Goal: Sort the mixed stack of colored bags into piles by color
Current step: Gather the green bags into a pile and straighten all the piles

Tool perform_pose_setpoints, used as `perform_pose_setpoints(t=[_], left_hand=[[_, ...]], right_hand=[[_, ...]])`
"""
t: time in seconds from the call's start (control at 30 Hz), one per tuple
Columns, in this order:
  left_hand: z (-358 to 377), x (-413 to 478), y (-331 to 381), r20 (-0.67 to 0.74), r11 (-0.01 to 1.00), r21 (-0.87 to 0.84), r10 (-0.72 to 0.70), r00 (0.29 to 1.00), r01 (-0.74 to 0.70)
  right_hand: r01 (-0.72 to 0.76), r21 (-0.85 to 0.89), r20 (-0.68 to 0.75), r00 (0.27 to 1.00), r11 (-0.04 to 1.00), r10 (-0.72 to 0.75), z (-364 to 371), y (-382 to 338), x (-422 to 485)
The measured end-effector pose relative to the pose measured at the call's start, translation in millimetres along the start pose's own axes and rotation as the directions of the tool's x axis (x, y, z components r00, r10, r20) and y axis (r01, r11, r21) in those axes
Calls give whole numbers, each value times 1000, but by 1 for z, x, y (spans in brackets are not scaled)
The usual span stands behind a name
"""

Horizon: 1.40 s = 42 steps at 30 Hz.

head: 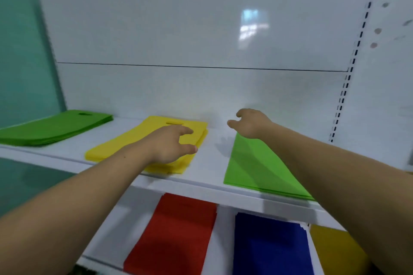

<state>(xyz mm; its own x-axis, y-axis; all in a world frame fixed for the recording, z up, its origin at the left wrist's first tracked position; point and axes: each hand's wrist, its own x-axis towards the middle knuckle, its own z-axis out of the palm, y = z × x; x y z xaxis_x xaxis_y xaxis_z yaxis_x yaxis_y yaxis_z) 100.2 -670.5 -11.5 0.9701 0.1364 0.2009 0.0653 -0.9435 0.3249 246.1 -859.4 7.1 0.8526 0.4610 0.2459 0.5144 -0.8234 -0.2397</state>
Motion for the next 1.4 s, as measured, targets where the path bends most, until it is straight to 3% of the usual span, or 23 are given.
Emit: perform_pose_setpoints(t=[0.43, 0.67, 1.03, 1.4], left_hand=[[-111, -118, -264, -120, 954, 51, -287, 950, 295], [-144, -143, -373, -160, 924, 35, -370, 915, 380], [-152, -74, -493, -184, 923, -13, -380, 906, 385], [-173, 11, -584, -108, 940, 19, -336, 936, 340]], right_hand=[[248, 195, 54, 963, 949, -263, 87, -314, 48], [276, 196, 91, 950, 941, -298, 131, -430, 83], [185, 192, 115, 971, 964, -209, 208, -497, 193], [-52, 78, 117, 992, 996, 43, 253, -495, 246]])
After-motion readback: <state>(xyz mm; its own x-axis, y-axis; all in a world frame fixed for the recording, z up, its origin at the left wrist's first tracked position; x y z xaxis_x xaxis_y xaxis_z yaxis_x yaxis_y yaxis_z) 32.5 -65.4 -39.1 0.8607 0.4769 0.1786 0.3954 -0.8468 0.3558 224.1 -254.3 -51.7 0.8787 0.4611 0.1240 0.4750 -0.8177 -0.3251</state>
